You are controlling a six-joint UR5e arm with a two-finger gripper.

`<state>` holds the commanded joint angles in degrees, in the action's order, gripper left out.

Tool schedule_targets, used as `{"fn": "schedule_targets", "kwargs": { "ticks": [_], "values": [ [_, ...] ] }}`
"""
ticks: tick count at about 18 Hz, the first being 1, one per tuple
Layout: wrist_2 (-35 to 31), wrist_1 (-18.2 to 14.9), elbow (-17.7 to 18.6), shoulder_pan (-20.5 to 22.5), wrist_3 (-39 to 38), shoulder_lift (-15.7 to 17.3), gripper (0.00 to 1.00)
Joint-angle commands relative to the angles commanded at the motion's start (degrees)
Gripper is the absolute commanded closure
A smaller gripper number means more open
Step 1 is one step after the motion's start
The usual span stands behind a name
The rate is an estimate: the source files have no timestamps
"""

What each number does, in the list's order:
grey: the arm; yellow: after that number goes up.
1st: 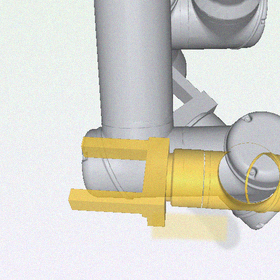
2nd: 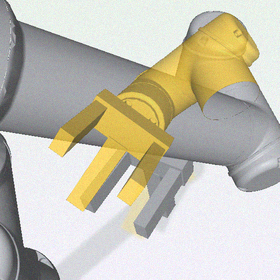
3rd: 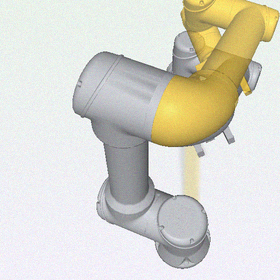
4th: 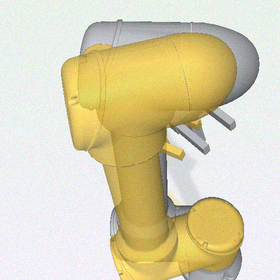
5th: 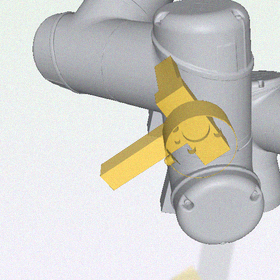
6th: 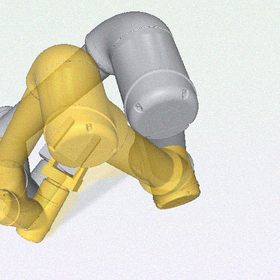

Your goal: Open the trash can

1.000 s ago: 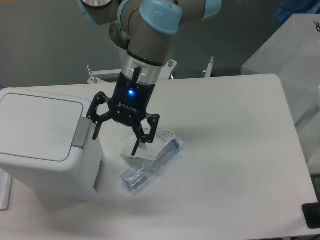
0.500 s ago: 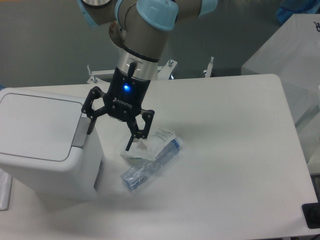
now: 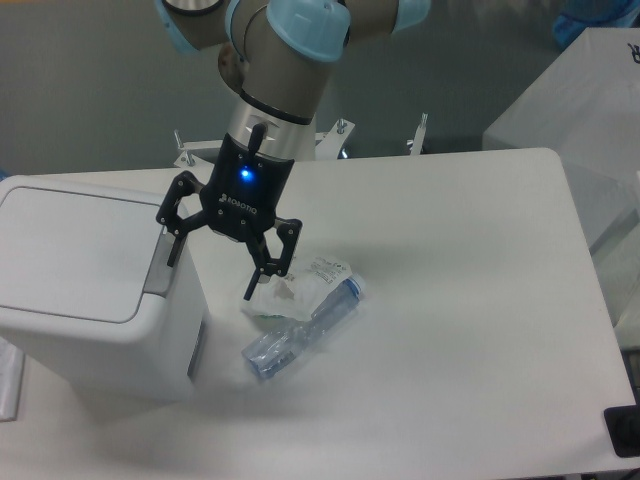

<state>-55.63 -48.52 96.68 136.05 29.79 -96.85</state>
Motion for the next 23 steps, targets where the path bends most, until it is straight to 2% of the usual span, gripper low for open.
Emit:
{"fn": "schedule_targets", "kwargs": {
  "ticks": [23],
  "values": [
    [-0.1, 0.9, 0.9, -0.2, 0.1, -0.4, 0.00]
  ]
}}
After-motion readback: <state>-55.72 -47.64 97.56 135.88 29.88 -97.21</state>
